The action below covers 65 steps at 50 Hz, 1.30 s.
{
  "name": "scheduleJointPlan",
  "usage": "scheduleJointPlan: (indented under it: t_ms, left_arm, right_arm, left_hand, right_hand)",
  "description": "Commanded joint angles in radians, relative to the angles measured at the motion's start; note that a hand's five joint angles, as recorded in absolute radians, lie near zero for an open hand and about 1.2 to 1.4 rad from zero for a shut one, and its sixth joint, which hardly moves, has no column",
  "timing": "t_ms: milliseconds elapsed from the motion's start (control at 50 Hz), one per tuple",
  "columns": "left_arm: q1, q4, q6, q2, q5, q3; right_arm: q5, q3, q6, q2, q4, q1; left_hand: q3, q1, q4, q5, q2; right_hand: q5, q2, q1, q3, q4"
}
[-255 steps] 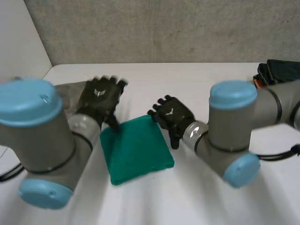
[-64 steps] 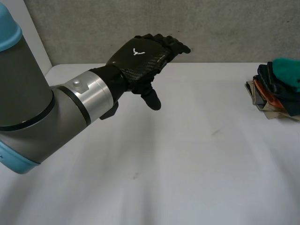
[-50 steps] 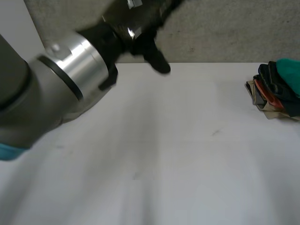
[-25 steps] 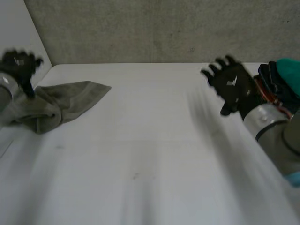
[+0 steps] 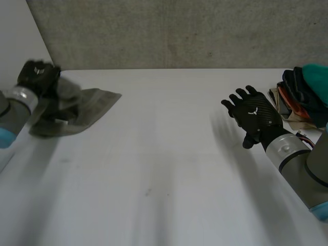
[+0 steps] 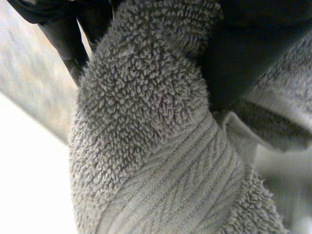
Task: Fold the laundry.
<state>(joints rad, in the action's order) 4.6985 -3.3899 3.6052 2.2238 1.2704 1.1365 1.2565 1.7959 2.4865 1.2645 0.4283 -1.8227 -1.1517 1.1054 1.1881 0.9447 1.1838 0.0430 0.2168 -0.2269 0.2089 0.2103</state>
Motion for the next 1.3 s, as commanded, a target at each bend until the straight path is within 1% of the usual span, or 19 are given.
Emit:
scheduleJointPlan:
  t_ms: [20, 80, 160, 200, 280, 340, 400, 500, 560, 600, 680, 740, 800, 860, 920, 980, 1140, 1220, 1300]
  left_arm:
    - [-0.214, 0.009, -0.269, -0.338, -0.002, 0.186]
    - [-0.299, -0.005, -0.338, -0.417, -0.008, 0.264]
    - [-0.380, -0.003, -0.375, -0.420, 0.001, 0.336]
    - [-0.411, -0.005, -0.384, -0.391, 0.009, 0.347]
    - [-0.555, -0.023, -0.466, -0.230, 0.001, 0.347]
    - [-0.583, -0.029, -0.474, -0.164, -0.009, 0.338]
    - [-0.595, -0.026, -0.456, -0.136, -0.009, 0.332]
    - [-0.578, -0.023, -0.441, -0.249, 0.006, 0.362]
    - [-0.523, -0.022, -0.425, -0.341, 0.007, 0.411]
    - [-0.467, -0.019, -0.398, -0.409, 0.006, 0.451]
    - [-0.411, 0.004, -0.338, -0.495, 0.006, 0.531]
    - [-0.409, 0.024, -0.287, -0.524, 0.010, 0.595]
    - [-0.403, 0.029, -0.244, -0.524, 0.020, 0.644]
    - [-0.390, 0.029, -0.180, -0.510, 0.070, 0.695]
    - [-0.325, 0.041, -0.106, -0.452, 0.173, 0.723]
    - [-0.278, 0.063, -0.085, -0.418, 0.227, 0.739]
    - [-0.258, 0.069, -0.082, -0.357, 0.210, 0.756]
    - [-0.261, 0.064, -0.082, -0.311, 0.166, 0.744]
    - [-0.273, 0.063, -0.077, -0.274, 0.107, 0.735]
  right_arm:
    - [0.015, -0.007, 0.009, 0.001, 0.000, 0.013]
    - [0.017, -0.006, 0.011, 0.003, -0.002, 0.025]
    - [0.017, -0.004, 0.014, 0.004, -0.002, 0.040]
    - [0.017, -0.004, 0.018, 0.006, -0.002, 0.045]
    - [0.017, -0.004, 0.020, 0.004, 0.000, 0.057]
    - [0.017, -0.004, 0.020, 0.004, -0.002, 0.057]
    - [0.017, -0.004, 0.020, 0.004, -0.003, 0.057]
    - [0.017, -0.004, 0.022, 0.003, -0.003, 0.057]
    - [0.018, -0.004, 0.020, 0.004, -0.011, 0.057]
    - [0.018, -0.010, 0.018, 0.006, -0.054, 0.049]
    - [0.017, -0.044, 0.022, 0.009, -0.192, 0.040]
    - [0.017, -0.078, 0.043, 0.010, -0.325, 0.004]
    - [0.006, -0.101, 0.063, 0.010, -0.423, -0.038]
    - [0.001, -0.122, 0.075, 0.012, -0.483, -0.082]
    - [0.001, -0.144, 0.094, 0.012, -0.502, -0.147]
    - [0.003, -0.184, 0.117, 0.003, -0.502, -0.226]
    - [0.015, -0.320, 0.135, -0.160, -0.441, -0.395]
    - [0.029, -0.378, 0.129, -0.239, -0.401, -0.429]
    - [0.055, -0.440, 0.123, -0.324, -0.391, -0.437]
  left_hand:
    - [-0.245, 0.291, 0.208, 0.277, 0.213]
    - [-0.245, 0.291, 0.208, 0.277, 0.213]
    - [-0.245, 0.291, 0.208, 0.277, 0.213]
    - [-0.245, 0.291, 0.208, 0.277, 0.213]
    - [-0.222, 0.268, 0.185, 0.254, 0.190]
    - [0.867, -0.821, -0.903, -0.835, -0.899]
    - [0.977, -0.931, -1.014, -0.945, -1.009]
    - [0.965, -0.918, -1.001, -0.932, -0.997]
    - [0.944, -0.898, -0.980, -0.912, -0.976]
    - [0.927, -0.880, -0.963, -0.894, -0.959]
    - [0.909, -0.863, -0.945, -0.876, -0.941]
    - [0.856, -0.810, -0.893, -0.824, -0.888]
    - [0.762, -0.716, -0.799, -0.730, -0.794]
    - [0.721, -0.675, -0.757, -0.689, -0.753]
    - [0.695, -0.648, -0.731, -0.662, -0.727]
    - [0.695, -0.648, -0.731, -0.662, -0.727]
    - [0.692, -0.645, -0.728, -0.659, -0.724]
    - [0.665, -0.619, -0.702, -0.633, -0.697]
    - [0.533, -0.487, -0.570, -0.501, -0.565]
  right_hand:
    - [-0.043, -0.042, 0.052, -0.034, -0.036]
    - [-0.043, -0.042, 0.052, -0.034, -0.036]
    - [-0.043, -0.042, 0.052, -0.034, -0.036]
    - [-0.043, -0.042, 0.052, -0.034, -0.036]
    - [-0.043, -0.042, 0.052, -0.034, -0.036]
    - [-0.043, -0.042, 0.052, -0.034, -0.036]
    - [-0.043, -0.042, 0.052, -0.034, -0.036]
    - [-0.043, -0.042, 0.052, -0.034, -0.036]
    - [-0.043, -0.042, 0.052, -0.034, -0.036]
    - [-0.043, -0.042, 0.052, -0.034, -0.036]
    - [-0.043, -0.042, 0.052, -0.034, -0.036]
    - [-0.043, -0.042, 0.052, -0.034, -0.036]
    - [-0.043, -0.042, 0.052, -0.034, -0.036]
    - [-0.043, -0.042, 0.052, -0.034, -0.036]
    - [-0.043, -0.042, 0.052, -0.034, -0.036]
    - [0.014, 0.015, -0.005, 0.023, 0.021]
    - [0.073, 0.074, -0.063, 0.082, 0.080]
    - [0.114, 0.115, -0.104, 0.122, 0.121]
    - [0.179, 0.179, -0.169, 0.187, 0.186]
